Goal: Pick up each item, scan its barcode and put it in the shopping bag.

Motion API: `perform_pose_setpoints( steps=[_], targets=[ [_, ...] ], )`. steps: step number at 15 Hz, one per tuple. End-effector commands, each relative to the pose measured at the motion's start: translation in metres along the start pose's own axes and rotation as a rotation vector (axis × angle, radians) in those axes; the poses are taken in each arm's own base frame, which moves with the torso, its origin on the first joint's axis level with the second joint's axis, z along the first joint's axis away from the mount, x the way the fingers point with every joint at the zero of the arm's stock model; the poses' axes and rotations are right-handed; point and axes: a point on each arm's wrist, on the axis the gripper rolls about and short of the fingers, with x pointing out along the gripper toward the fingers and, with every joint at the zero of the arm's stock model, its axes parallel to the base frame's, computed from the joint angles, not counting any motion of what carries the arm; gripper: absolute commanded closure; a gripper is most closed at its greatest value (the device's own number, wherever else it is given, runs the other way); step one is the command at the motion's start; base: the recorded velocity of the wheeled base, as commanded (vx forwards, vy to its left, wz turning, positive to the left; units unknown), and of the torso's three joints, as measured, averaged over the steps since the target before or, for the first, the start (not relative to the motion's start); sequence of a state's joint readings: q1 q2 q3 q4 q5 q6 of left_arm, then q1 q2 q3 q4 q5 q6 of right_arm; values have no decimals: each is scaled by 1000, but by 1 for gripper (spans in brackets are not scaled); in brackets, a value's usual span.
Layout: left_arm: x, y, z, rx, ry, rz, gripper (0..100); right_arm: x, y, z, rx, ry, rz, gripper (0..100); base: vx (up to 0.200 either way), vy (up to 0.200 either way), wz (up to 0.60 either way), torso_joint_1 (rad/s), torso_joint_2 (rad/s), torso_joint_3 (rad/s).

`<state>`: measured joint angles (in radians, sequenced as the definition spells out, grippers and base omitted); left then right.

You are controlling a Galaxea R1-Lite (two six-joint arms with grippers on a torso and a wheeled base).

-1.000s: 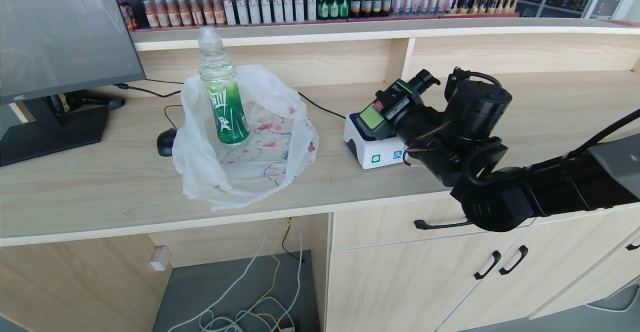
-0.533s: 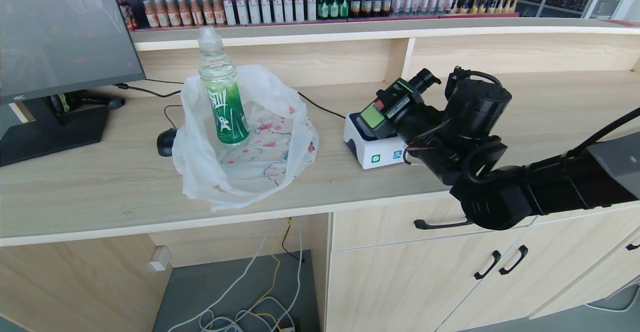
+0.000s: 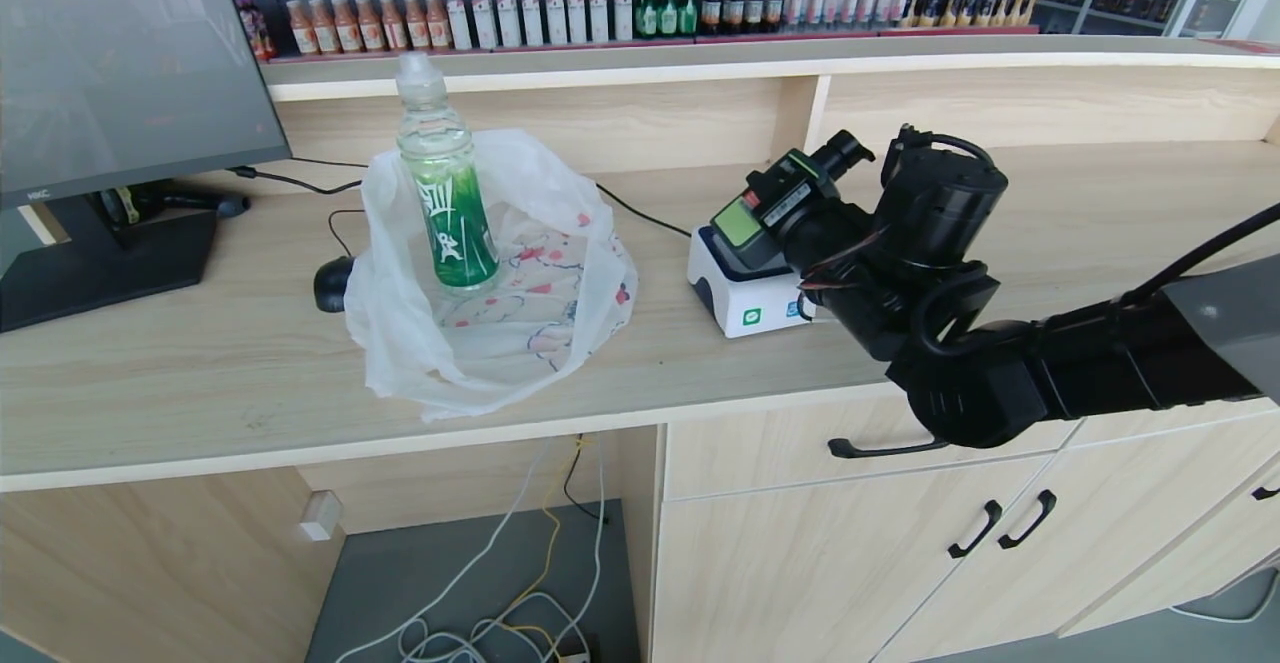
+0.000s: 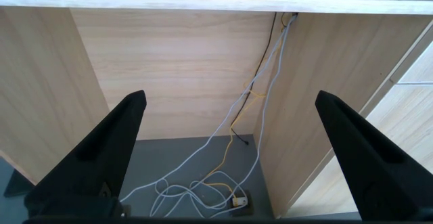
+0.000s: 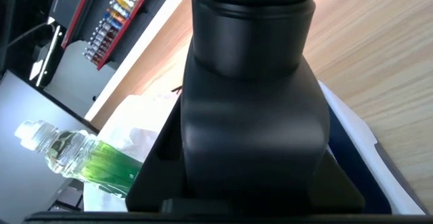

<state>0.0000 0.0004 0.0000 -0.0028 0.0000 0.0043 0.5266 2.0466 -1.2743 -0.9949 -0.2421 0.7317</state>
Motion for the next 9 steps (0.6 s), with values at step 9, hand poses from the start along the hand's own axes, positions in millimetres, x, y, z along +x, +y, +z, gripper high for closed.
perform_pose_setpoints(
  steps=[9],
  targets=[
    [0, 0, 0, 0, -1, 0, 0, -36, 35, 46, -79, -114, 17, 100, 0, 0, 0, 0, 0, 0]
  ],
)
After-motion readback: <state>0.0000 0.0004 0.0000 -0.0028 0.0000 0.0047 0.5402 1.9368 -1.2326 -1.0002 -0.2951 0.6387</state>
